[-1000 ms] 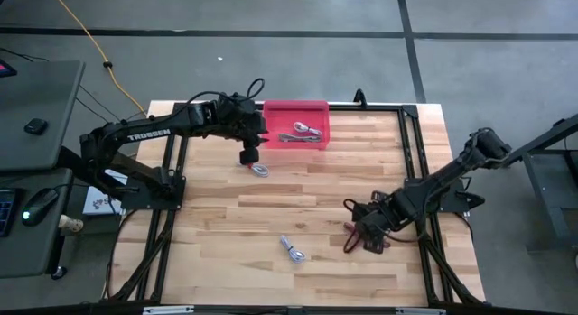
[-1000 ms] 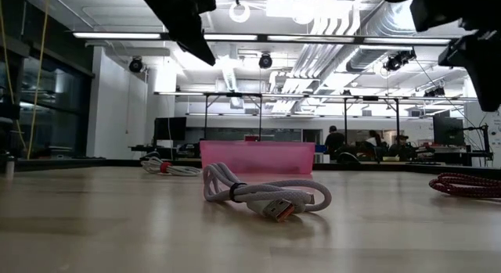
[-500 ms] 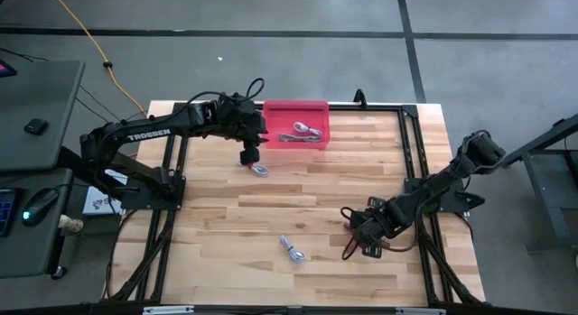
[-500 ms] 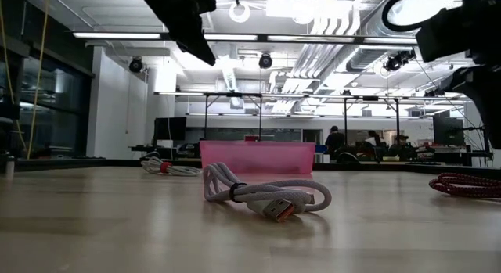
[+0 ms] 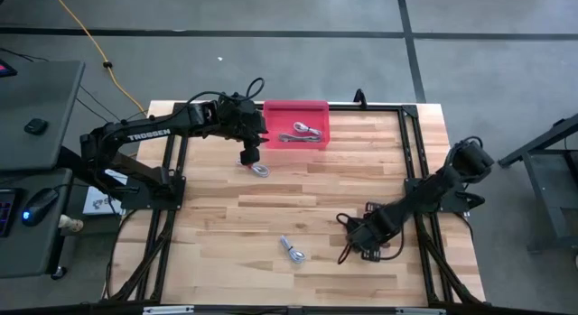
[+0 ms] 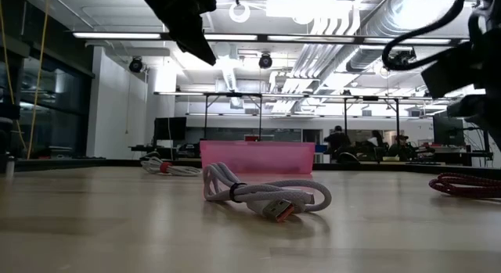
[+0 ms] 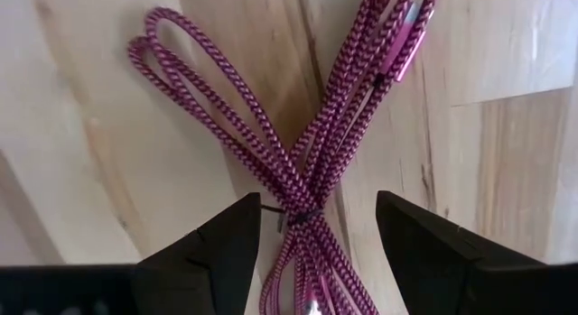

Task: Pick and place USB-C Cables
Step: Put the pink charger cable into the pink bin

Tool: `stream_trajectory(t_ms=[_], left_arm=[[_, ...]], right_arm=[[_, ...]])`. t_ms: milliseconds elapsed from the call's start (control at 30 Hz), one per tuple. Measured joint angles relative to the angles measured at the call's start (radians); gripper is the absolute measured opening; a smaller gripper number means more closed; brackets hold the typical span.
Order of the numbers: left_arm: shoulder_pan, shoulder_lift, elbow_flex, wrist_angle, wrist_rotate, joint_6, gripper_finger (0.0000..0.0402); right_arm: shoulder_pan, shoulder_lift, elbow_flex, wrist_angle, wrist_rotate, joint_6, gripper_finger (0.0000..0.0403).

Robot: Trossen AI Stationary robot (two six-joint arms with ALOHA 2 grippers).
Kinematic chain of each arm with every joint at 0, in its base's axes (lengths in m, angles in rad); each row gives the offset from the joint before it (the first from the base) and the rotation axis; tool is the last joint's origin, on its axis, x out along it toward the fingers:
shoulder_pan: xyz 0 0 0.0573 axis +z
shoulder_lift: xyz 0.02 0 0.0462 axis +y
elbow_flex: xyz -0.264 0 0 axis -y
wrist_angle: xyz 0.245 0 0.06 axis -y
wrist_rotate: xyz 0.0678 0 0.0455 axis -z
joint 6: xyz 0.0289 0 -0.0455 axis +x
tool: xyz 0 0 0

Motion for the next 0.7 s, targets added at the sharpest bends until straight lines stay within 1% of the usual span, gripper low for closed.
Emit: stream_trajectory(t_ms=[133, 233, 333, 533, 567, 633, 700], left_arm=[[0.000, 0.000, 0.000, 0.000, 0.000, 0.001, 0.0096], [0.000, 0.000, 0.000, 0.000, 0.000, 0.001, 0.0096], [0.000, 0.000, 0.000, 0.001, 0.000, 0.001, 0.0096], [0.000, 0.000, 0.000, 0.001, 0.000, 0.000, 0.0096], [0.000, 0.000, 0.000, 0.001, 0.000, 0.000, 0.0096], [0.000, 0.000, 0.000, 0.001, 0.000, -0.005, 0.0096], [0.000, 0.000, 0.000, 0.000, 0.000, -0.007, 0.0096]], right_arm=[[0.000, 0.041, 0.000, 0.002, -0.001, 0.005, 0.0205], [0.000, 0.057, 0.003, 0.004, -0.014, 0.009, 0.0181], [-0.001, 0.058, 0.004, 0.003, -0.022, 0.008, 0.0139], [-0.002, 0.054, 0.006, -0.015, -0.018, 0.001, 0.0030], [-0.002, 0.054, 0.008, -0.015, -0.018, -0.005, 0.0018], [-0.003, 0.054, 0.014, -0.017, -0.013, -0.014, 0.0013], [-0.012, 0.054, 0.027, -0.011, 0.003, -0.009, 0.0020]])
